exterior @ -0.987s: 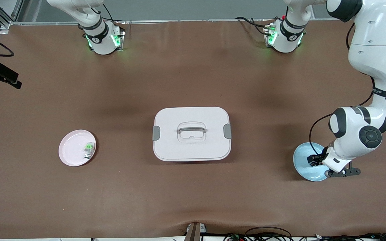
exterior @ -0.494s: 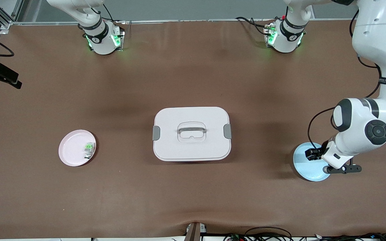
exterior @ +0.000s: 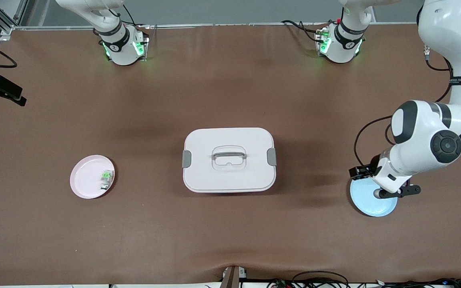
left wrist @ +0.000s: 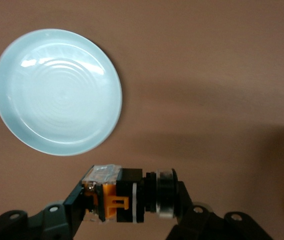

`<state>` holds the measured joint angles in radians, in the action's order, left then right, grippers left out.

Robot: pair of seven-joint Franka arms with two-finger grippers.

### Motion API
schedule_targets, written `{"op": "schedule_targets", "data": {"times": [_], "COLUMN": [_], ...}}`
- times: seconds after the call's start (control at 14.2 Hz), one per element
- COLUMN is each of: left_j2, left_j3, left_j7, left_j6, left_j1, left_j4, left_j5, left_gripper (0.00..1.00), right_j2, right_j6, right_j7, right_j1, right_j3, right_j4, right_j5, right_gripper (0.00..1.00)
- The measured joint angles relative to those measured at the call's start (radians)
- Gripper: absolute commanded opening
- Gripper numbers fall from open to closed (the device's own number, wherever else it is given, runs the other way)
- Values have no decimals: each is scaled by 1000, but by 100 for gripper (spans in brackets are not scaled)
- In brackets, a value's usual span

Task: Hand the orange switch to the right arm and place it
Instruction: 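Lift the orange switch and carry it over the white box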

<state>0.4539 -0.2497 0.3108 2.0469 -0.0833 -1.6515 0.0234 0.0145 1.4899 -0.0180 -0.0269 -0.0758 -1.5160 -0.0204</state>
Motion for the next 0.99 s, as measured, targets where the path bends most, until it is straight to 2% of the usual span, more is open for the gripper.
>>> {"op": "schedule_targets", "data": {"times": [0.49,0.99], "left_j2": [-72,-74], "left_j3": [-155,-291], "left_j7": [293,615], "left_j6": [-78,-102], "left_j1": [4,12], "left_j4": [4,56], "left_j5": [-79,-195], "left_gripper": [0,0], "right_j2": [0,-7], "right_j6": [4,-17], "right_j7": [14,35], "right_j1": [-1,-16], "right_j3": [2,3], "right_j4": [1,7], "right_j5": [0,0], "right_gripper": [100,100]}}
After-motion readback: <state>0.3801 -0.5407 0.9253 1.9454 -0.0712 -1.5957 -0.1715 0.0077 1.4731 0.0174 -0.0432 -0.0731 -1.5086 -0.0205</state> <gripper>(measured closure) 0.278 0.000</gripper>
